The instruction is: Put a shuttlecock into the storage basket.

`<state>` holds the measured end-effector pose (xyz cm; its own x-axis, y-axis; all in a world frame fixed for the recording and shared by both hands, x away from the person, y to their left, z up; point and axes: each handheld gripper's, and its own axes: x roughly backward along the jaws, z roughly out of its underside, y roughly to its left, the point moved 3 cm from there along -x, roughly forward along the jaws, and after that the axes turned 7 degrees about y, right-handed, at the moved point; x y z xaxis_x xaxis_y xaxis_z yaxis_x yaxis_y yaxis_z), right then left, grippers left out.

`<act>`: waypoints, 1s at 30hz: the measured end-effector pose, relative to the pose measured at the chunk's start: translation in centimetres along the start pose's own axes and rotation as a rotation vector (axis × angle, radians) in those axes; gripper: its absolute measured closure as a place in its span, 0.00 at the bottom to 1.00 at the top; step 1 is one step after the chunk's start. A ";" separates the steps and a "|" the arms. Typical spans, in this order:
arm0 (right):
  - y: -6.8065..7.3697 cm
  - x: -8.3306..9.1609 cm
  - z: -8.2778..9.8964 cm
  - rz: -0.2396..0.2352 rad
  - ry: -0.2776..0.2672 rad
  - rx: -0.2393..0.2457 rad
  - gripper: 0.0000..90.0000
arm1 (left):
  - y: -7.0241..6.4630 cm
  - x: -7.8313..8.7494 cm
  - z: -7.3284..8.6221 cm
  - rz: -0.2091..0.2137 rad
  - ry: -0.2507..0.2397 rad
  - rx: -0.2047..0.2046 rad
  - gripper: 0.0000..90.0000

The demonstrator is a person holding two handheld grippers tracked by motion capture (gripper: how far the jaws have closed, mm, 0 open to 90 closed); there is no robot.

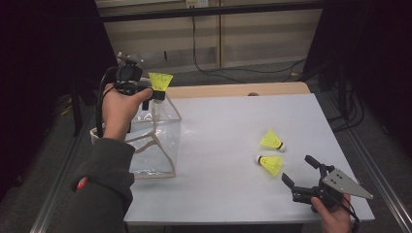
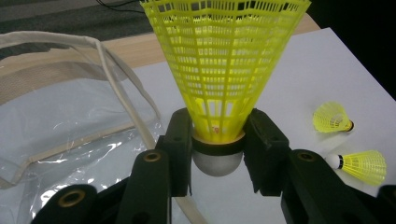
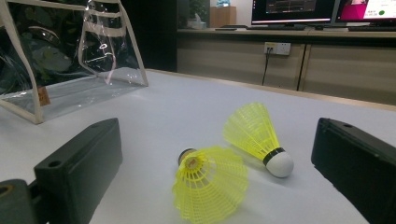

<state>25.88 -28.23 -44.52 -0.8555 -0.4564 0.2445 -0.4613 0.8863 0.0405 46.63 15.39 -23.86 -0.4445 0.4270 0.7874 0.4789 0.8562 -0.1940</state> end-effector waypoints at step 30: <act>0.0 0.0 0.0 0.000 0.001 0.000 0.02 | 1.6 1.5 -0.1 -0.029 -0.013 0.024 0.72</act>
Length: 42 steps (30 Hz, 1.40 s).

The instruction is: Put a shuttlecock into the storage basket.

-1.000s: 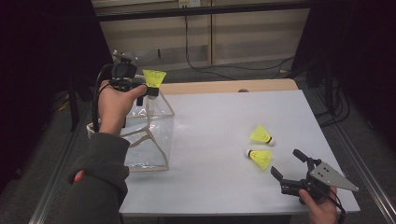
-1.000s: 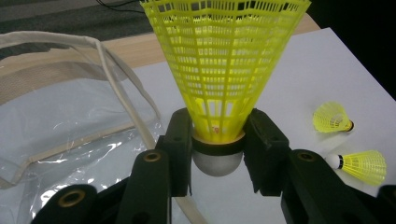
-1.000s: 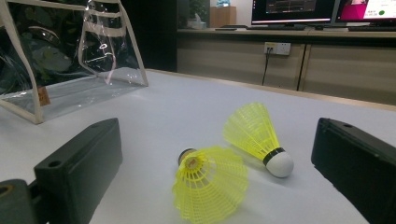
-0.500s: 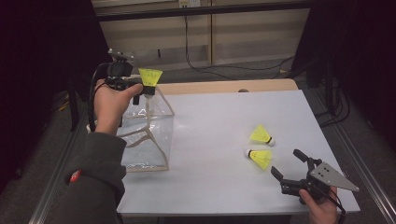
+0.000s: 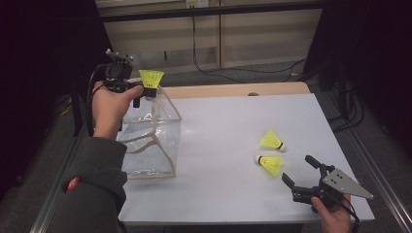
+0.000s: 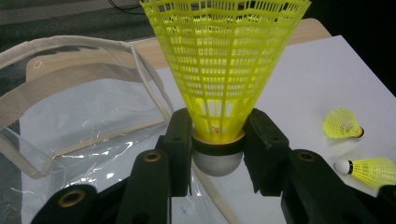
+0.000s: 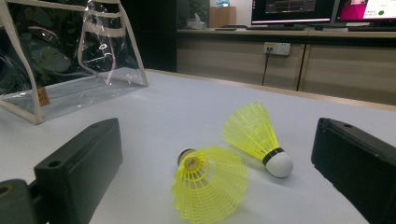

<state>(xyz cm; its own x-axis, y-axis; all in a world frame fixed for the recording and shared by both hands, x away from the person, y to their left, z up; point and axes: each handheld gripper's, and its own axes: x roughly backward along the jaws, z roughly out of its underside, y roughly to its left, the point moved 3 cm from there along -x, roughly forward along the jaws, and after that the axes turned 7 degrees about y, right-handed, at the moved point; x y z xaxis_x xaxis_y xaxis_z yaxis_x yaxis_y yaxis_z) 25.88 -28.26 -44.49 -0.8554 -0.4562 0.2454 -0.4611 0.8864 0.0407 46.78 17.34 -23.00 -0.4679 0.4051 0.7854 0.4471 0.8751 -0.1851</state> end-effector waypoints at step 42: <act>0.0 0.0 0.0 0.000 -0.003 -0.001 0.02 | 3.0 0.4 0.8 -0.049 0.001 0.040 0.72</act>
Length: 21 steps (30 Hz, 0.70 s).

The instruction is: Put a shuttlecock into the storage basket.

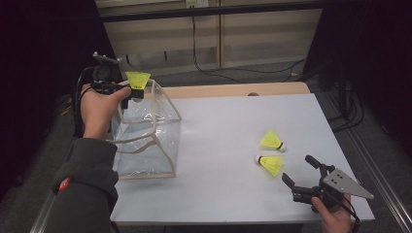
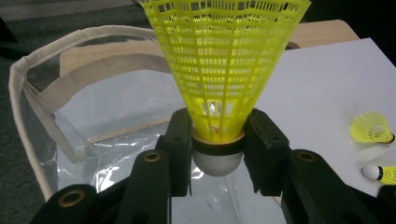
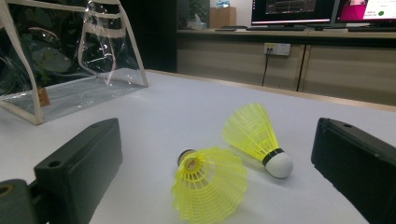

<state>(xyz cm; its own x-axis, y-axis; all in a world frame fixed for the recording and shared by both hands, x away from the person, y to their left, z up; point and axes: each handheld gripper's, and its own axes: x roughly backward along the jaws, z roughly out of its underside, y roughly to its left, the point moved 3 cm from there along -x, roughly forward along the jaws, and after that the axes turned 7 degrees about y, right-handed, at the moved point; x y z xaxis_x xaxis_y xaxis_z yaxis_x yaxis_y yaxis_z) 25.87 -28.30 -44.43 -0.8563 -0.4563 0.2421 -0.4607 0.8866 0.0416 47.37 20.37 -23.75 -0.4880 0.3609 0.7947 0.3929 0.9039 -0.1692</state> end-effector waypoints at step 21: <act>0.0 0.0 0.0 0.000 -0.001 0.002 0.02 | 0.9 -0.9 0.7 -0.023 0.012 0.022 0.72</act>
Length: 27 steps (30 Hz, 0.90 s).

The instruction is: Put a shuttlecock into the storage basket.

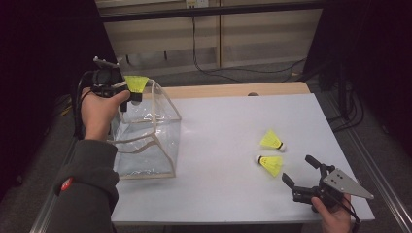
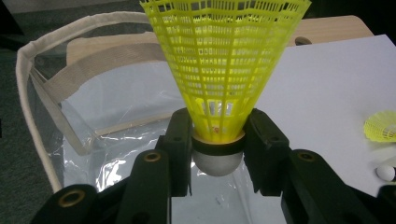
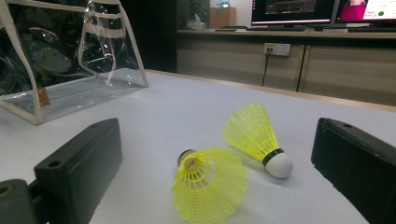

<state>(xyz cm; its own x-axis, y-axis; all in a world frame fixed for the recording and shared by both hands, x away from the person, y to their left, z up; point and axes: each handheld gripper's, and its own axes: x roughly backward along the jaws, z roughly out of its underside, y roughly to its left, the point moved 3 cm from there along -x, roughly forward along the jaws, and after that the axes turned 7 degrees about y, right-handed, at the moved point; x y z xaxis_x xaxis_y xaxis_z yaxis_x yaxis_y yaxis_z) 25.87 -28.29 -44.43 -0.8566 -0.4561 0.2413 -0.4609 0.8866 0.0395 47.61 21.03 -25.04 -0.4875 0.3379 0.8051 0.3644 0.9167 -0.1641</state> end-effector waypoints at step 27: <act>0.0 0.0 0.0 -0.002 0.000 0.003 0.02 | 0.6 -0.8 0.7 -0.009 0.018 -0.002 0.72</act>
<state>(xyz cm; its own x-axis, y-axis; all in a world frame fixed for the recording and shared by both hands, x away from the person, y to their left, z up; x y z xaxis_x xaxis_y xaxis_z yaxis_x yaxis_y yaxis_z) 25.85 -28.28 -44.41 -0.8556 -0.4582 0.2408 -0.4635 0.8853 0.0374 47.70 21.42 -26.19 -0.4764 0.3253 0.8168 0.3613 0.9194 -0.1554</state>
